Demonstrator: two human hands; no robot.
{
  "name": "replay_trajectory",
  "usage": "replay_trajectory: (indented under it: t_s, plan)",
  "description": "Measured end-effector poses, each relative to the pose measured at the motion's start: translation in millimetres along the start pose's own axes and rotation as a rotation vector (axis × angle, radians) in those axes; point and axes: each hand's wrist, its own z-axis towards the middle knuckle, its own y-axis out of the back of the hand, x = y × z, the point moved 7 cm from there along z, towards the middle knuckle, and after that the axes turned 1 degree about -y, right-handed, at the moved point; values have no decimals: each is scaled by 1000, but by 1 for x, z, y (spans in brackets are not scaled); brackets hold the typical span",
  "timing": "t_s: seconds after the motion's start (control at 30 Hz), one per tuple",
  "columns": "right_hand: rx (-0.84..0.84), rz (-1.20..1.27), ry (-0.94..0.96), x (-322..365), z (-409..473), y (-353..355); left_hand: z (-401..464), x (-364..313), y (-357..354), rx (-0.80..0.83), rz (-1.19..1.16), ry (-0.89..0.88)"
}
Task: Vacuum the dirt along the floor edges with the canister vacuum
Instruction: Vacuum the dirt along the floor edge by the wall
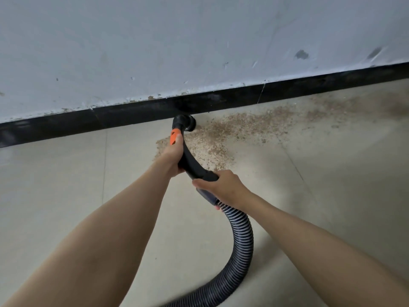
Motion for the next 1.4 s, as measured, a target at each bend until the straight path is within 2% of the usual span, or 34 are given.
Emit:
replay_trajectory:
  t_s: [0.33,0.63,0.73,0.87,1.03,1.13,1.27,1.4]
  plan:
    - [-79,-27,-34,-3,-9,9,-5,3,-22,120,-76,78]
    - [-75,-21,24,-1,-40,-28,-25,-21,14,-23,-148,-28]
    - [-101,29,83,2,-48,-47,-36,-34,35,14,-159,-68]
    - [138,228,166,35,-51,-77,-51,-44,65,154,-258,-123]
    - [625,362,2,61,-68,-127,-72,-58,99,367,-410,-220]
    - [769,477,-65,63,-75,-151,-72,-52,117,352,-455,-195]
    - [631,469,-50,51,-66,-165,-68,-33,137,250,-425,-171]
    - [451,438,22,51,-52,-168,-66,-15,136,231,-329,-169]
